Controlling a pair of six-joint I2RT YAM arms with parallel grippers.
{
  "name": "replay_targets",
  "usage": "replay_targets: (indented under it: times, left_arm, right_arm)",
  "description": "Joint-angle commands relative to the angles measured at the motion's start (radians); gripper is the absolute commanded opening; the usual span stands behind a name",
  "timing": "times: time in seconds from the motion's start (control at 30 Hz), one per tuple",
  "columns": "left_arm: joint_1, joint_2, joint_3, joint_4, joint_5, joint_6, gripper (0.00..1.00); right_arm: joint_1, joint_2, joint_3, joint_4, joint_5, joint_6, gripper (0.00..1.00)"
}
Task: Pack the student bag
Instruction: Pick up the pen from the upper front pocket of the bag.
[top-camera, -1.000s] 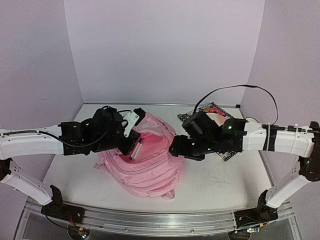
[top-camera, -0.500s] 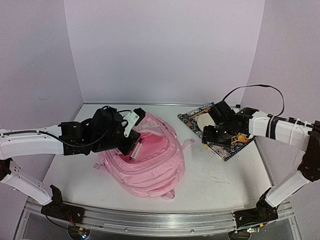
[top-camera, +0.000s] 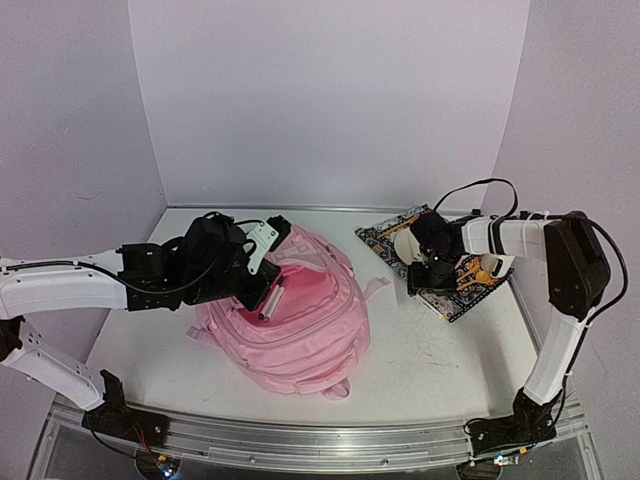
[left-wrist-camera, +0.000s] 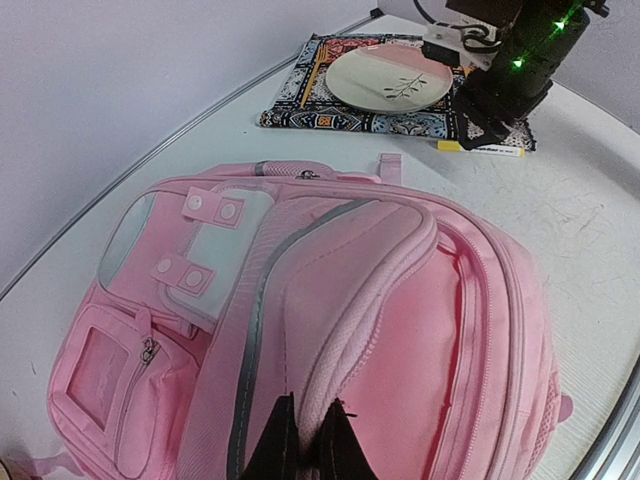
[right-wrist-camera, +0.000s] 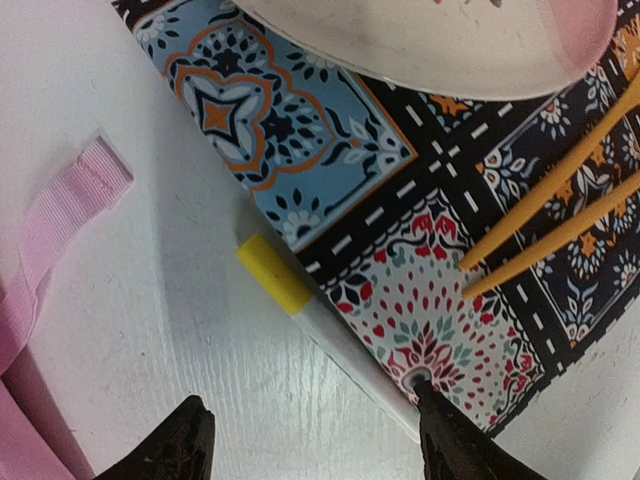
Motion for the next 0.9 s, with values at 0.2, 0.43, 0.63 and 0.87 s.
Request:
replay_targets:
  times: [0.2,0.43,0.63,0.87]
  left_arm:
    - [-0.002,-0.041,0.026,0.133,-0.036,0.006,0.00]
    - [-0.002,-0.036,0.027,0.133,-0.032,0.006,0.00]
    - [-0.002,-0.036,0.027,0.133,-0.029,0.006,0.00]
    - [-0.002,-0.040,0.029,0.133,-0.023,0.006,0.00]
  right_arm:
    - [-0.033,0.100,0.058,-0.030,-0.038,-0.076,0.61]
    - [-0.036,0.112,0.034,-0.028,-0.071,-0.073,0.56]
    - [-0.035,0.072,-0.013,-0.030,-0.133,-0.047,0.47]
    - [-0.033,0.025,-0.076,-0.040,-0.159,-0.029,0.42]
